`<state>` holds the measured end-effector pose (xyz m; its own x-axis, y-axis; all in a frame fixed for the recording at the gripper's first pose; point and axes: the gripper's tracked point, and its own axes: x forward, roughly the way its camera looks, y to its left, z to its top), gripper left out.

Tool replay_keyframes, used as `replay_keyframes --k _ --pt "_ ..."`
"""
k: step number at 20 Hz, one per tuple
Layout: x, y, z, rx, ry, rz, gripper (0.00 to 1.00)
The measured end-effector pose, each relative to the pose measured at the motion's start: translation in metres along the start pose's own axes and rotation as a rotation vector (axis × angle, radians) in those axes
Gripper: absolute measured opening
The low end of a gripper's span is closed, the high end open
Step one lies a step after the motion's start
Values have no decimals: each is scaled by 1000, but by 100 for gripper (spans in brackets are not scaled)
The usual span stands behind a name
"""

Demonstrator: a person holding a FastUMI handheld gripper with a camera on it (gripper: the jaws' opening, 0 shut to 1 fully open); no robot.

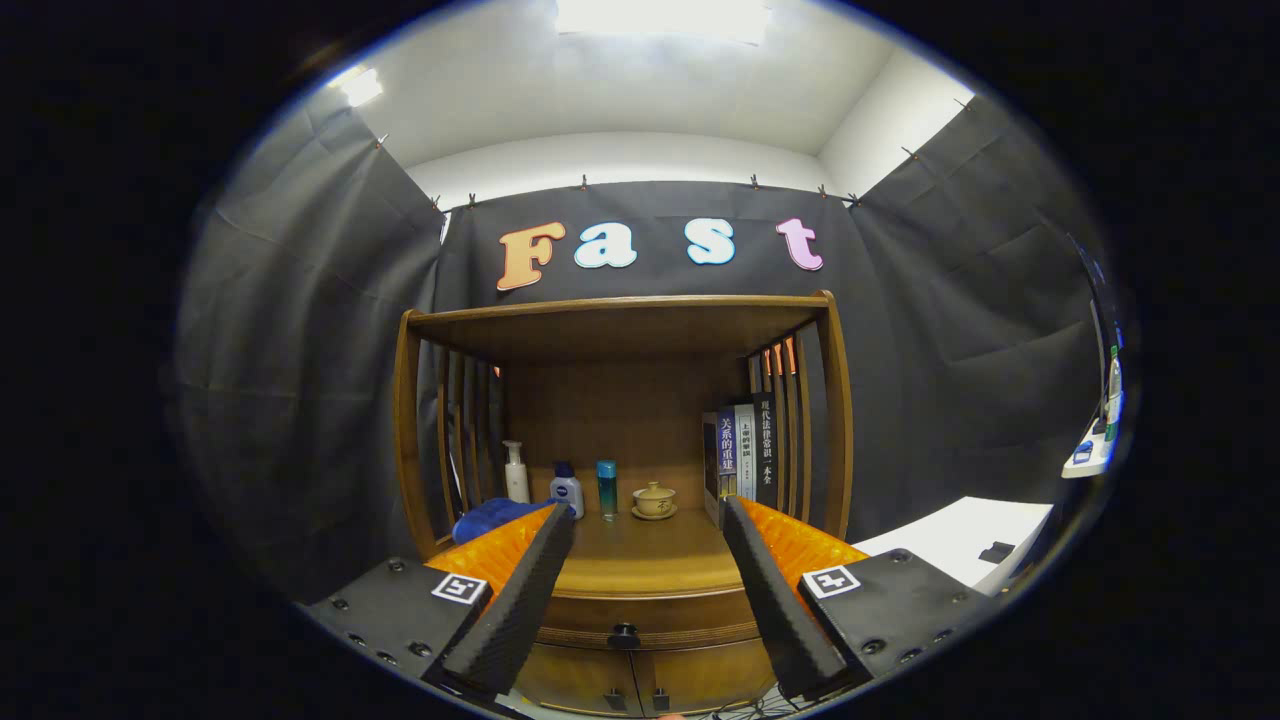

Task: Pull open the drawer, take out the items inside it, and place them on the countertop above the cabinet.

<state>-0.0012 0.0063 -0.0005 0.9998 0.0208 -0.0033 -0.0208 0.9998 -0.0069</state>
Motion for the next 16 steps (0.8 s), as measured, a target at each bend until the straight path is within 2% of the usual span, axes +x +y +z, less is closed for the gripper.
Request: replay_keyframes --k 16 --pt "-3 2 2 -4 -8 2 99"
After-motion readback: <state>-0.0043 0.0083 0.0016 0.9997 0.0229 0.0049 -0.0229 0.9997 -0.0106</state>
